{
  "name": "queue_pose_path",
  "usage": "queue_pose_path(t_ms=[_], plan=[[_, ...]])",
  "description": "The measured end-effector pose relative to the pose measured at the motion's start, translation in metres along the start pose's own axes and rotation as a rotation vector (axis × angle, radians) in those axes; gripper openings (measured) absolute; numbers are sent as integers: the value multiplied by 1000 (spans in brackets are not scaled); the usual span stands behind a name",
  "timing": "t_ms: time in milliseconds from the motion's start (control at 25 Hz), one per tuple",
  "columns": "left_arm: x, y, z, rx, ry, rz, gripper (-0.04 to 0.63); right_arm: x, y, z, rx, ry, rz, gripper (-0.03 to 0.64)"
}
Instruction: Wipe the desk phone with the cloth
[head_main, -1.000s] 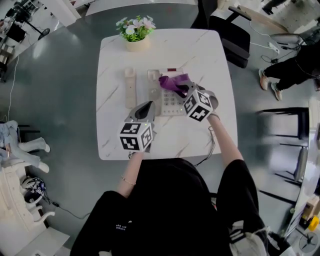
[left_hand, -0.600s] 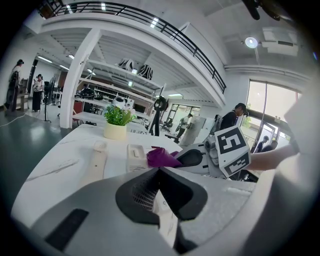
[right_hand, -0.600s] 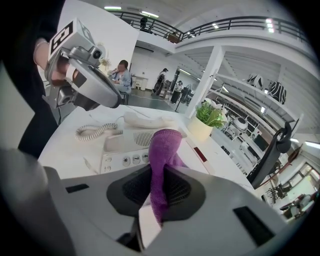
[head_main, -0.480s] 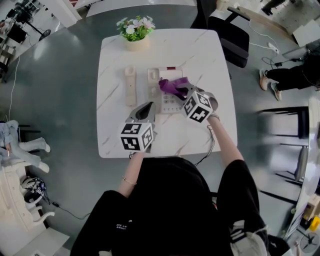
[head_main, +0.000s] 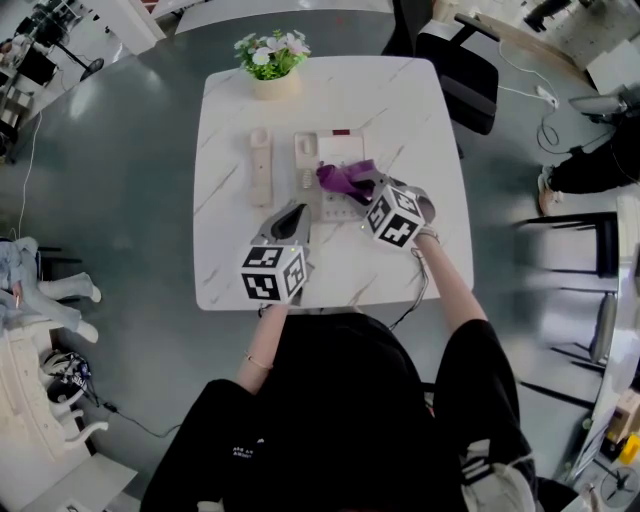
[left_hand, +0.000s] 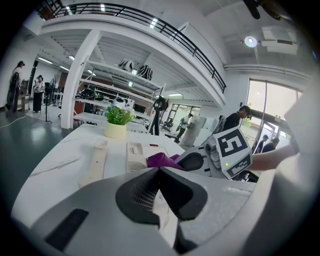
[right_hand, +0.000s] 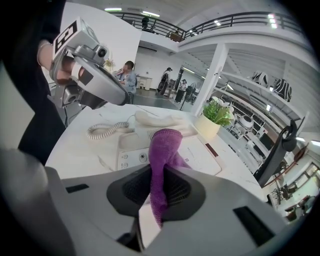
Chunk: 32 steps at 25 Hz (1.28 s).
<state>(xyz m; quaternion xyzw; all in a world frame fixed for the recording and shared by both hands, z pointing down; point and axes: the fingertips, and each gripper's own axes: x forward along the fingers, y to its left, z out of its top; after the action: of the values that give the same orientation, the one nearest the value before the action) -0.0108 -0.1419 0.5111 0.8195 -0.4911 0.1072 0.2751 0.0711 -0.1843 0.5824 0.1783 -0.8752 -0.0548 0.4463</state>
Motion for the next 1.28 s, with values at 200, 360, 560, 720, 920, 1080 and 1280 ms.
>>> queue_pose_path(t_ms=[200, 360, 560, 720, 920, 1080, 1280], plan=[[-4, 0, -1, 4, -5, 9, -3, -2, 11, -3, 4, 0, 20, 38], [-6, 0, -2, 4, -6, 20, -3, -2, 18, -6, -1, 5, 40, 37], [-6, -3, -4, 6, -13, 27, -3, -4, 27, -9, -6, 8, 61, 38], [-8, -7, -4, 5, -16, 31, -3, -6, 34, -10, -9, 13, 79, 38], [-11, -10, -4, 6, -21, 37, -3, -8, 43, -13, -11, 12, 97, 38], [-12, -12, -5, 7, -25, 41, -3, -8, 46, -13, -8, 7, 103, 38], [-14, -14, -5, 7, -33, 45, -3, -11, 55, -17, 14, 9, 135, 38]])
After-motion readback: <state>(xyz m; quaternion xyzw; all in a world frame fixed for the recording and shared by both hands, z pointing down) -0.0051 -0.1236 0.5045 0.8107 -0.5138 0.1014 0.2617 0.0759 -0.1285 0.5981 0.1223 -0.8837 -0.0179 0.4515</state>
